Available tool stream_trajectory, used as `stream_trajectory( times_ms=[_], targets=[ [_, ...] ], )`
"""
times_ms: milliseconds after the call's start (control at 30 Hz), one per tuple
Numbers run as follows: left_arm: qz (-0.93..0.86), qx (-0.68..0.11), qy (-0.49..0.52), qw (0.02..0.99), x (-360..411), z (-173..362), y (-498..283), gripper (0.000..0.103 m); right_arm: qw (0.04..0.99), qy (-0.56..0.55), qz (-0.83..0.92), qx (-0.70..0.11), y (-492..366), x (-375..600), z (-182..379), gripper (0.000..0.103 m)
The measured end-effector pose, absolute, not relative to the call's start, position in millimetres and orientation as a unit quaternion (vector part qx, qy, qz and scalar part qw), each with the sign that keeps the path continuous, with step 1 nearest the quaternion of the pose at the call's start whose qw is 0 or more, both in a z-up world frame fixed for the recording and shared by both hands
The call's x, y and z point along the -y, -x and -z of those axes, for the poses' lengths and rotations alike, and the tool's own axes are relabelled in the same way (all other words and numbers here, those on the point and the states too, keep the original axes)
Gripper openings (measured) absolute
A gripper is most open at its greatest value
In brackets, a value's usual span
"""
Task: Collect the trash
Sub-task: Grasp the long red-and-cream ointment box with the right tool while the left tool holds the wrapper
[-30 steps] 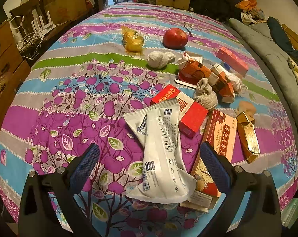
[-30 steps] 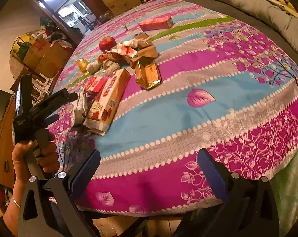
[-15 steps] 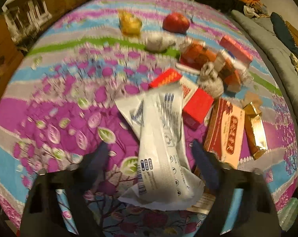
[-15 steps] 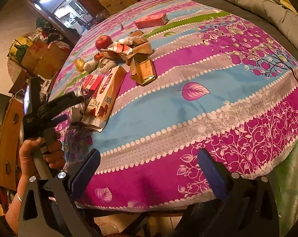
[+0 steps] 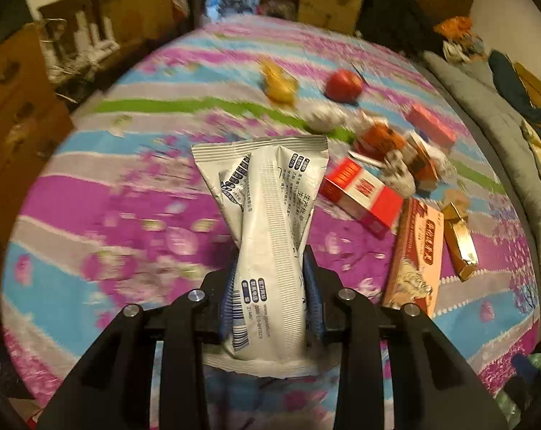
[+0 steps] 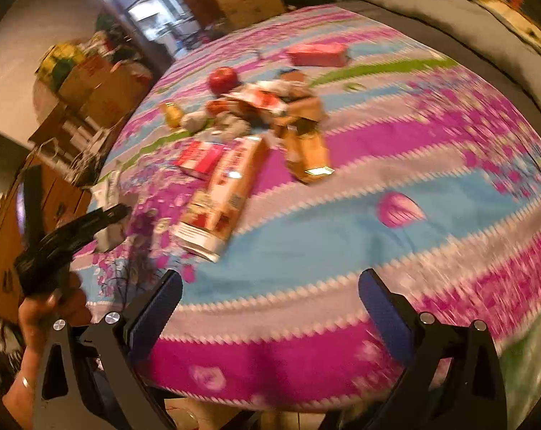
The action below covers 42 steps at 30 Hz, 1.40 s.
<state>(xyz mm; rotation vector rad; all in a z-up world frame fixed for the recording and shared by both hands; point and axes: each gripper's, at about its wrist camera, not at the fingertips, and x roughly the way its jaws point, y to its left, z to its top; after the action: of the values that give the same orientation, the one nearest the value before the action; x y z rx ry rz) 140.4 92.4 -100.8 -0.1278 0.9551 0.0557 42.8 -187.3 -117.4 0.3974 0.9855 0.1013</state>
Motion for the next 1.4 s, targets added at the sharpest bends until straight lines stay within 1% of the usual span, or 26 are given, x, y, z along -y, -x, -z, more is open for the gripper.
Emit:
stream_trajectory(
  times_ms=[200, 333, 400, 433, 500, 600, 700, 800, 833, 867, 933, 1033, 1067, 1100, 1133, 1167, 1233, 1267, 1300, 1333, 1400],
  targets=[
    [-0.068, -0.443, 0.077, 0.890, -130.6, 75.9, -106.9, 0.031, 0.872, -0.138, -0.083, -0.462, -106.8, 118.7, 117.2, 0.098],
    [-0.075, -0.432, 0.059, 0.897, -137.3, 67.9, -91.3, 0.032, 0.878, -0.087, -0.016, -0.471, -150.3, 81.5, 135.0, 0.098],
    [-0.076, -0.431, 0.054, 0.897, -138.3, 67.8, -87.2, 0.032, 0.867, -0.064, 0.023, -0.494, -167.7, 70.4, 152.5, 0.090],
    [-0.076, -0.433, 0.053, 0.896, -138.0, 68.5, -86.0, 0.032, 0.862, -0.059, 0.030, -0.503, -171.0, 69.2, 159.5, 0.073],
    [-0.075, -0.437, 0.052, 0.895, -137.5, 70.3, -85.1, 0.032, 0.860, -0.057, 0.036, -0.507, -170.3, 67.3, 170.5, 0.072],
    [-0.070, -0.436, 0.046, 0.896, -132.6, 70.9, -82.4, 0.032, 0.869, -0.069, 0.019, -0.489, -158.3, 73.6, 167.4, 0.067],
    [-0.058, -0.434, 0.039, 0.898, -122.0, 69.0, -79.8, 0.032, 0.886, -0.067, -0.011, -0.458, -132.3, 80.3, 148.4, 0.064],
    [-0.038, -0.433, 0.031, 0.900, -104.5, 66.1, -79.5, 0.032, 0.899, -0.061, -0.037, -0.431, -102.8, 87.7, 124.2, 0.059],
    [-0.032, -0.432, 0.028, 0.901, -97.7, 64.6, -78.5, 0.032, 0.903, -0.066, -0.042, -0.422, -90.1, 93.6, 114.5, 0.027],
    [-0.026, -0.430, 0.026, 0.902, -91.6, 63.0, -78.6, 0.032, 0.905, -0.069, -0.045, -0.418, -82.6, 97.9, 108.1, 0.000],
    [-0.009, -0.426, 0.021, 0.905, -75.2, 59.2, -78.6, 0.032, 0.897, -0.085, -0.050, -0.431, -72.7, 111.5, 103.7, 0.001],
    [0.002, -0.421, 0.009, 0.907, -58.4, 56.6, -79.5, 0.032, 0.868, -0.056, -0.064, -0.489, -71.9, 113.4, 119.9, 0.002],
    [0.002, -0.419, 0.008, 0.908, -57.4, 55.8, -79.6, 0.032, 0.867, -0.056, -0.066, -0.490, -69.8, 114.3, 121.2, 0.009],
    [0.003, -0.416, 0.007, 0.909, -56.4, 54.0, -78.5, 0.032, 0.866, -0.056, -0.072, -0.492, -69.1, 114.3, 122.0, 0.023],
    [0.003, -0.415, 0.006, 0.910, -55.9, 53.1, -78.1, 0.032, 0.864, -0.049, -0.078, -0.495, -69.1, 111.6, 122.6, 0.070],
    [0.001, -0.415, 0.004, 0.910, -55.3, 52.7, -77.2, 0.032, 0.865, -0.035, -0.084, -0.493, -68.9, 106.6, 123.1, 0.093],
    [0.000, -0.416, 0.003, 0.909, -56.8, 52.5, -76.4, 0.032, 0.874, 0.025, -0.099, -0.475, -69.3, 89.9, 125.1, 0.093],
    [-0.001, -0.417, 0.003, 0.909, -57.2, 52.8, -75.7, 0.032, 0.871, 0.048, -0.103, -0.478, -73.9, 83.6, 130.0, 0.088],
    [-0.003, -0.419, 0.003, 0.908, -58.4, 53.2, -74.7, 0.032, 0.864, 0.068, -0.102, -0.488, -81.6, 79.4, 138.0, 0.086],
    [-0.003, -0.420, 0.004, 0.908, -59.0, 53.1, -73.5, 0.032, 0.860, 0.073, -0.097, -0.496, -87.5, 79.8, 144.5, 0.078],
    [-0.005, -0.421, 0.006, 0.907, -61.3, 53.5, -71.7, 0.032, 0.847, 0.074, -0.090, -0.518, -99.3, 84.4, 159.5, 0.072]
  ],
)
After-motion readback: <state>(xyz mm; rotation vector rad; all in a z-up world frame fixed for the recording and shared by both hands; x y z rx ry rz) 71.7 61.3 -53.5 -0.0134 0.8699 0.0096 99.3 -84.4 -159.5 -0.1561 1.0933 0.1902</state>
